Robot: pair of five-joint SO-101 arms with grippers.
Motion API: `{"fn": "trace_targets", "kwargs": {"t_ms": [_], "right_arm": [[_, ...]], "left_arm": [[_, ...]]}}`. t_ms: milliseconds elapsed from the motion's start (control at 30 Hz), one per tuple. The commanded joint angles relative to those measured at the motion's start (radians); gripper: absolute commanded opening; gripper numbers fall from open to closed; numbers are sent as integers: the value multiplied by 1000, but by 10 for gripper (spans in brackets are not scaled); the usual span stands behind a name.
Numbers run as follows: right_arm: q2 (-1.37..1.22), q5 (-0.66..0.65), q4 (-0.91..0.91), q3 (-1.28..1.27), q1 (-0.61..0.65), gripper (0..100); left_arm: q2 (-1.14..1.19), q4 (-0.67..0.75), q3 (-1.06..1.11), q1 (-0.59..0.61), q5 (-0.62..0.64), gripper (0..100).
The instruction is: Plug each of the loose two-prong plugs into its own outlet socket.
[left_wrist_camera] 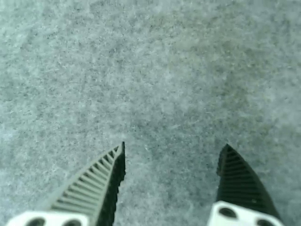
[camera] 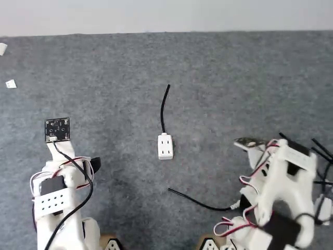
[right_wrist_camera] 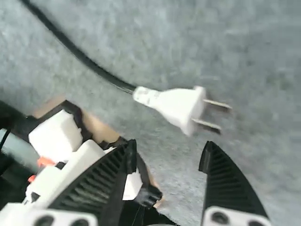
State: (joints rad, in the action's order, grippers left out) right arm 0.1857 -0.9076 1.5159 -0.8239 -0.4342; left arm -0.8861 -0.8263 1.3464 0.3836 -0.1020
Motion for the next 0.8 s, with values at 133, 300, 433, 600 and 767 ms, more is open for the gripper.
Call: {"fn": "trace_targets", "kwargs": {"t_ms": [133,300,433,600,767], "right_arm": [[-203,178,-145,126,108,209],[-294,264,-200,216,88,25],[-297,290,-199,269,31,9],[-232,284,-157,354,-39,9],[-162,292,-84,512,-110,9]], "left_arm": [[-15,25,-8,-6,2,298],[-15,25,-8,-6,2,298],[-15,26,-8,-6,2,298],[-15,26,-8,-6,2,298],[-14,26,-8,-6,2,298]]}}
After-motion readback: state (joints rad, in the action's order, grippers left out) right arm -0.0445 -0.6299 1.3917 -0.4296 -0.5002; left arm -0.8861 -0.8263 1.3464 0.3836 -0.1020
